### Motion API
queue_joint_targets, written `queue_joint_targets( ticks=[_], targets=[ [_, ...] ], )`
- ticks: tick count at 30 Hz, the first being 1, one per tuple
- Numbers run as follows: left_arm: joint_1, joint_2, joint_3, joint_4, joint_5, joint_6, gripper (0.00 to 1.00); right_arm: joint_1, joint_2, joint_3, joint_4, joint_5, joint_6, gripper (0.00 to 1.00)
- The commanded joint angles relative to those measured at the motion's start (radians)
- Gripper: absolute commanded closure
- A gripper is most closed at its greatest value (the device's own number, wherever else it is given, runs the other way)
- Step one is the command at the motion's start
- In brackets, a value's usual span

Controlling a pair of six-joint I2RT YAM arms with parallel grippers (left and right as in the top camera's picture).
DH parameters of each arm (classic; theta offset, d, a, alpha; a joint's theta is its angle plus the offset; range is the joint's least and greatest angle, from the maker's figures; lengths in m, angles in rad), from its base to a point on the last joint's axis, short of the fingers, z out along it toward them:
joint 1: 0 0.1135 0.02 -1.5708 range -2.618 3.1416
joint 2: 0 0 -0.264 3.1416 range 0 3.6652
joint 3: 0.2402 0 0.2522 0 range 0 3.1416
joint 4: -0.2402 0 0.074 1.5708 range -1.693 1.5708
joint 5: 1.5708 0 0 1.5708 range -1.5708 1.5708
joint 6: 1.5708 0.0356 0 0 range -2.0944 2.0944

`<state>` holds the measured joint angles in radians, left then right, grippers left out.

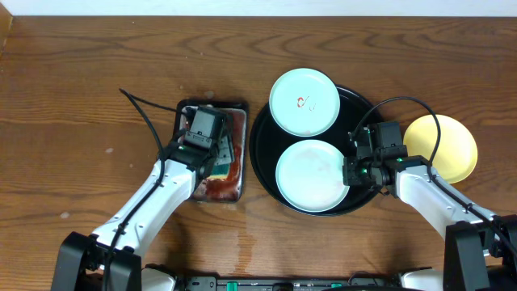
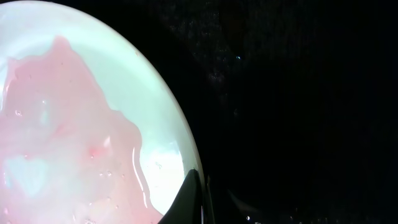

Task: Clean dirty plates on tray and stack at the side
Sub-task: 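Dip and rub the sponge in the soapy water with left gripper, then keep rubbing the sponge around the water tray with left gripper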

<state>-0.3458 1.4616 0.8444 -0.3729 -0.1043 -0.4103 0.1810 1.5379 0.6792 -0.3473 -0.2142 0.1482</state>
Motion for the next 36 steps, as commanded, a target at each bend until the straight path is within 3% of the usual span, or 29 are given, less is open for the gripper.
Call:
queue_joint_targets(
  ticks=[1,24,25,30,36],
  targets=[
    [0.003,0.022,0.019,0.028,-0.013,0.01,0.3,0.004,0.005,-0.001,-0.002,0.031,-0.008,0.99],
    [0.003,0.246,0.019,0.196,-0.092,0.01,0.31,0.004,0.005,-0.001,-0.002,0.031,-0.008,0.99],
    [0.003,0.253,0.019,0.201,-0.092,0.01,0.36,0.004,0.005,-0.001,-0.002,0.031,-0.008,0.99],
    [0.003,0.262,0.019,0.204,-0.092,0.01,0.9,0.004,0.005,-0.001,-0.002,0.031,-0.008,0.99],
    [0.003,0.233,0.019,0.22,-0.092,0.01,0.92,0.004,0.005,-0.001,-0.002,0.031,-0.008,0.99]
  ],
)
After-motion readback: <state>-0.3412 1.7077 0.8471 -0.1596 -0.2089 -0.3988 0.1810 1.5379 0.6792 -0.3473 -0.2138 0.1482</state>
